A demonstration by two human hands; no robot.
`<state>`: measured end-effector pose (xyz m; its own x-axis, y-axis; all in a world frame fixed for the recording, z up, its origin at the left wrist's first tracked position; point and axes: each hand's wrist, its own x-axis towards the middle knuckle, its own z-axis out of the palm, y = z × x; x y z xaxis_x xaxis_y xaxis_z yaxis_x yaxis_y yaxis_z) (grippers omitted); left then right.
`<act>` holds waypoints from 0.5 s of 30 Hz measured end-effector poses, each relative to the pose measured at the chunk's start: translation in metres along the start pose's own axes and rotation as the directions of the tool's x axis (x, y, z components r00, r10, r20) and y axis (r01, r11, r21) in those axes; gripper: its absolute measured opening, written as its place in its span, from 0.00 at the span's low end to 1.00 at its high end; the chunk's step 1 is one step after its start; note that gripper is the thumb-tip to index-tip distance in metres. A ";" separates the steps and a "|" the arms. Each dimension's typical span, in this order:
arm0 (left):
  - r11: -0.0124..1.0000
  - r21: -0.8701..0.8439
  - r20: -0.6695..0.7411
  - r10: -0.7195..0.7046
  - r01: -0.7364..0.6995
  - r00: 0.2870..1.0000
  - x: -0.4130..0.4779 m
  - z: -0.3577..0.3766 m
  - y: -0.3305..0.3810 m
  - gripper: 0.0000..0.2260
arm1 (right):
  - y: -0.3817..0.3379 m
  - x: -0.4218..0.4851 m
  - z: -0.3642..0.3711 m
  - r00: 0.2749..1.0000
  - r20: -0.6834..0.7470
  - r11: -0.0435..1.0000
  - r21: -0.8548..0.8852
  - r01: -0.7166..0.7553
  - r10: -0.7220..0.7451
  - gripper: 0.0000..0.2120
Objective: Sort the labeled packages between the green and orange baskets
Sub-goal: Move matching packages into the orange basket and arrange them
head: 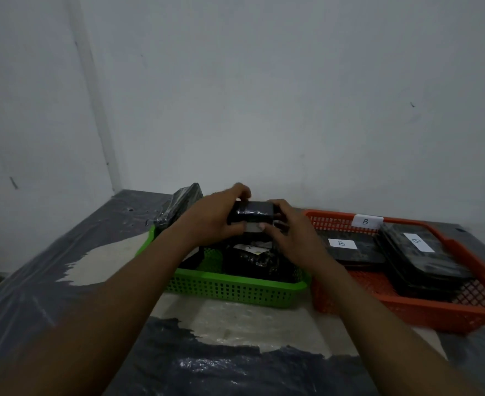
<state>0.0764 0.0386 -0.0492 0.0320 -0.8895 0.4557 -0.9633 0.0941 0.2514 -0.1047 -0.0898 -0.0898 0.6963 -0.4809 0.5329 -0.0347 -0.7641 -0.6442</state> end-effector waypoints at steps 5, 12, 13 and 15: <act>0.900 -0.406 -0.097 -0.219 0.162 0.971 -0.004 0.000 -0.001 0.22 | -0.005 -0.005 -0.019 0.989 0.068 0.944 0.296 -0.144 0.130 0.18; 0.819 -0.519 -0.083 -0.336 0.247 0.938 0.004 0.024 0.020 0.31 | 0.002 -0.016 -0.041 0.988 0.092 0.964 0.224 -0.143 0.125 0.49; 0.803 -0.538 -0.080 -0.352 0.257 0.933 0.006 0.028 0.024 0.34 | 0.003 -0.018 -0.047 0.991 0.109 0.989 0.125 -0.085 0.071 0.53; 0.756 -0.590 -0.058 -0.389 0.283 0.919 0.012 0.032 0.034 0.34 | 0.005 -0.019 -0.058 0.989 0.135 0.992 -0.094 0.078 -0.065 0.56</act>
<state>0.0360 0.0168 -0.0622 0.4194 -0.8287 0.3707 -0.5620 0.0836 0.8229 -0.1597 -0.1093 -0.0719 0.7876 -0.3674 0.4947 -0.0474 -0.8366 -0.5458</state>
